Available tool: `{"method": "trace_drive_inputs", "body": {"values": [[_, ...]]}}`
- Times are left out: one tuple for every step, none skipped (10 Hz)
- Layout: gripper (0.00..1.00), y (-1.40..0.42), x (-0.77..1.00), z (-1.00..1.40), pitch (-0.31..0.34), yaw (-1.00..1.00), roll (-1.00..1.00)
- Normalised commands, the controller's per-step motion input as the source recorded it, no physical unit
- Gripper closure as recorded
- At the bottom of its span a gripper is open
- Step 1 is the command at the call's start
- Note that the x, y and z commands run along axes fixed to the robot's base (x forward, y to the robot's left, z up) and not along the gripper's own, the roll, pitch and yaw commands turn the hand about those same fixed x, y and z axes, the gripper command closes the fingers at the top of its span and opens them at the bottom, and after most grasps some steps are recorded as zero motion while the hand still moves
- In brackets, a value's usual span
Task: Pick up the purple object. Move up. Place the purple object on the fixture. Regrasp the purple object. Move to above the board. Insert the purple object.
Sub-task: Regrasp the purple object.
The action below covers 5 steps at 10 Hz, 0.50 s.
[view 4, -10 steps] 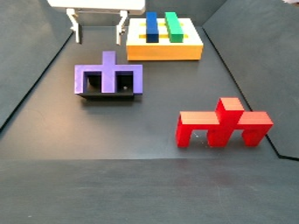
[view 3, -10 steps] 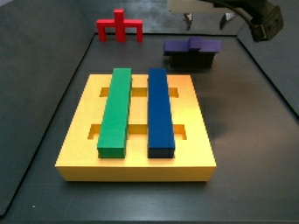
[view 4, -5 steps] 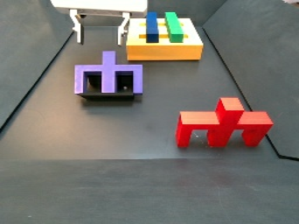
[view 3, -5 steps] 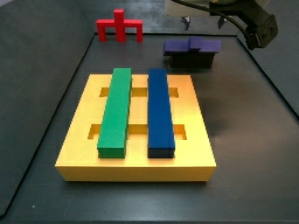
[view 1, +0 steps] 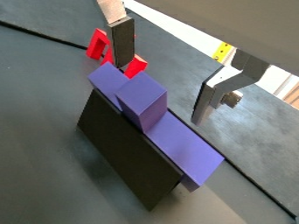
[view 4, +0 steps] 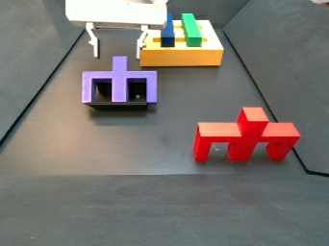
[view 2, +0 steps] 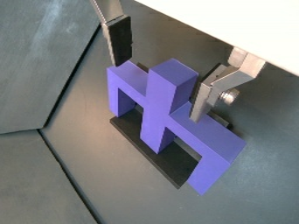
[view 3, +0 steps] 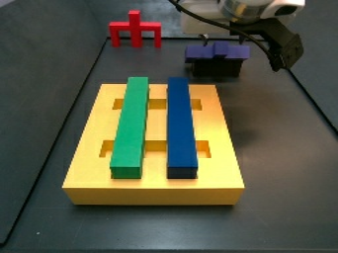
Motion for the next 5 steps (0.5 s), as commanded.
{"method": "trace_drive_inputs", "body": {"values": [[0.0,-0.04,0.05,-0.24,0.02,0.16,0.59],[0.0,-0.04,0.07,-0.23,0.06,0.14,0.61],[0.0,-0.04,0.03,-0.19,0.089,0.07,0.56],[0.0,-0.01,0.03,-0.15,0.089,0.08,0.51],[0.0,-0.02,0.05,-0.14,0.103,0.11,0.56]]}}
